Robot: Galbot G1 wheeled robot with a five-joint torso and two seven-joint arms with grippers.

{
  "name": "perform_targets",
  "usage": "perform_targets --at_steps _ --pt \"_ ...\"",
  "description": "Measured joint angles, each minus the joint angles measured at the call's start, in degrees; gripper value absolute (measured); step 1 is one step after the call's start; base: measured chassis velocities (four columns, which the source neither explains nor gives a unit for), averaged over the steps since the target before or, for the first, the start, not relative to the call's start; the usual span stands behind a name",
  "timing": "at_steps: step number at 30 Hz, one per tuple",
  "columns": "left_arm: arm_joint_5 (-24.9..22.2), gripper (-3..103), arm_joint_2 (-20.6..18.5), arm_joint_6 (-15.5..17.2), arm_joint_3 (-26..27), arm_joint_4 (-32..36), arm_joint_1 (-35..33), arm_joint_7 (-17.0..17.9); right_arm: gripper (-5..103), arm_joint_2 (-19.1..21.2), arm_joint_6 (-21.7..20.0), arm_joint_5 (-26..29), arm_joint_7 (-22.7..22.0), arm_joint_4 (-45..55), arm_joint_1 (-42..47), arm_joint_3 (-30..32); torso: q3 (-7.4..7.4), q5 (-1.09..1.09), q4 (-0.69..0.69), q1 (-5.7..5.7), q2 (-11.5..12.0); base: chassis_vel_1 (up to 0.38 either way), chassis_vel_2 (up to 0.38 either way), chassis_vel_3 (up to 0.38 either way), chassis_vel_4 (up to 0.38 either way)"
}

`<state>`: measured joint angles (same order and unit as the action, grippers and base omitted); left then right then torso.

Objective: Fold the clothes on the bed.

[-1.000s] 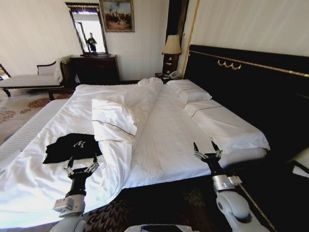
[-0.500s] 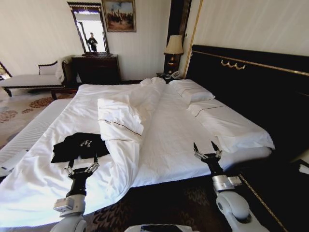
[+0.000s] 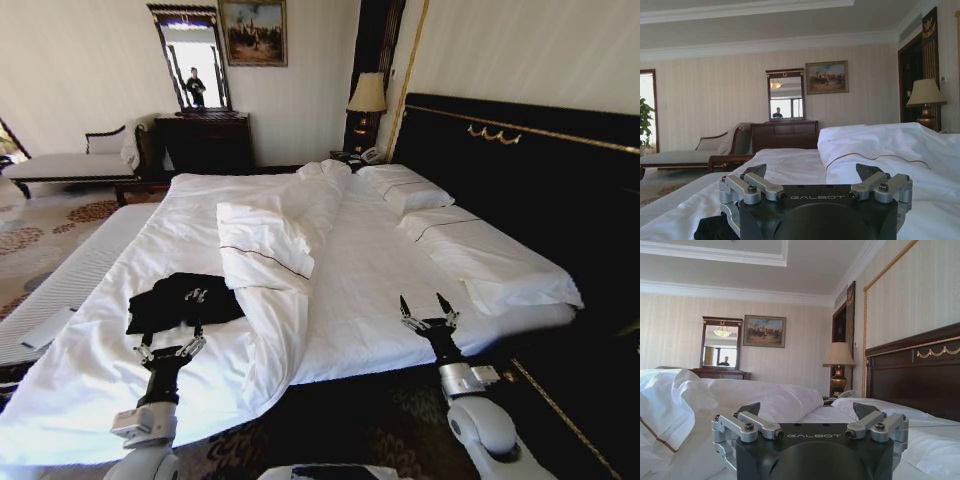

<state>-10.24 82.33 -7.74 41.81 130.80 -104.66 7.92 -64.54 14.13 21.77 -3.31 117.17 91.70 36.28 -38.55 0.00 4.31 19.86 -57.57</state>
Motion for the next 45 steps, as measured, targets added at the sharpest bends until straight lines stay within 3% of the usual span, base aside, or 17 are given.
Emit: perform_targets --at_steps 11,17,22,23,27,29,32,34,37,45 --pt "0.0 100 0.1 0.0 0.0 -0.2 0.2 0.0 100 -0.1 0.3 1.3 -0.8 -0.4 -0.8 -0.8 0.00 -0.01 0.00 0.00 0.0 0.093 0.085 -0.082 -0.084" --pt "-0.6 100 0.2 0.2 1.0 0.6 0.4 0.0 100 2.4 0.1 4.2 -1.0 -0.8 -2.6 -2.1 0.00 0.01 0.00 0.00 0.0 0.000 0.000 0.000 0.000" --pt "-2.6 100 -1.0 0.7 4.6 1.1 1.1 0.3 100 6.9 -3.0 14.3 1.2 -1.5 -8.5 -5.6 0.00 0.01 0.00 0.00 0.0 0.000 0.000 0.000 0.000" --pt "-2.6 100 -1.0 0.7 4.6 1.1 1.1 0.3 100 6.9 -3.0 14.3 1.2 -1.5 -8.5 -5.6 0.00 0.01 0.00 0.00 0.0 0.000 0.000 0.000 0.000" --pt "-3.4 100 -1.3 0.9 6.3 1.5 0.8 0.6 100 9.5 -8.2 28.0 -0.2 -4.7 -16.6 -11.1 0.00 -0.01 0.00 0.00 0.0 0.000 0.000 0.000 0.000" --pt "-3.4 100 -1.2 0.9 6.4 1.7 0.6 0.6 100 9.8 -8.8 29.9 -0.4 -5.4 -18.3 -12.1 0.00 0.00 0.00 0.00 0.0 0.000 0.000 0.000 0.000" --pt "-3.4 100 -0.8 1.1 7.3 2.6 -0.3 0.6 100 11.1 -11.7 40.4 -0.9 -9.3 -27.6 -17.3 -0.01 0.01 -0.02 0.00 0.0 0.000 0.000 0.000 0.000" --pt "-3.4 100 -0.8 1.2 7.5 2.8 -0.4 0.7 100 11.2 -12.3 42.6 -0.9 -9.8 -29.0 -18.1 -0.01 0.00 -0.02 0.01 0.0 0.000 0.000 0.000 0.000" --pt "-3.5 100 -0.7 1.7 8.7 3.0 -0.9 0.8 100 10.9 -15.7 53.0 -0.9 -13.0 -36.4 -22.6 -0.01 0.00 -0.01 0.01 0.0 0.000 0.000 0.000 0.000" --pt "-3.3 100 0.2 2.0 9.4 2.6 -1.1 1.0 100 8.3 -17.8 58.6 -0.7 -19.2 -45.3 -29.7 -0.01 0.00 0.00 0.00 0.0 0.000 0.000 0.000 0.000"
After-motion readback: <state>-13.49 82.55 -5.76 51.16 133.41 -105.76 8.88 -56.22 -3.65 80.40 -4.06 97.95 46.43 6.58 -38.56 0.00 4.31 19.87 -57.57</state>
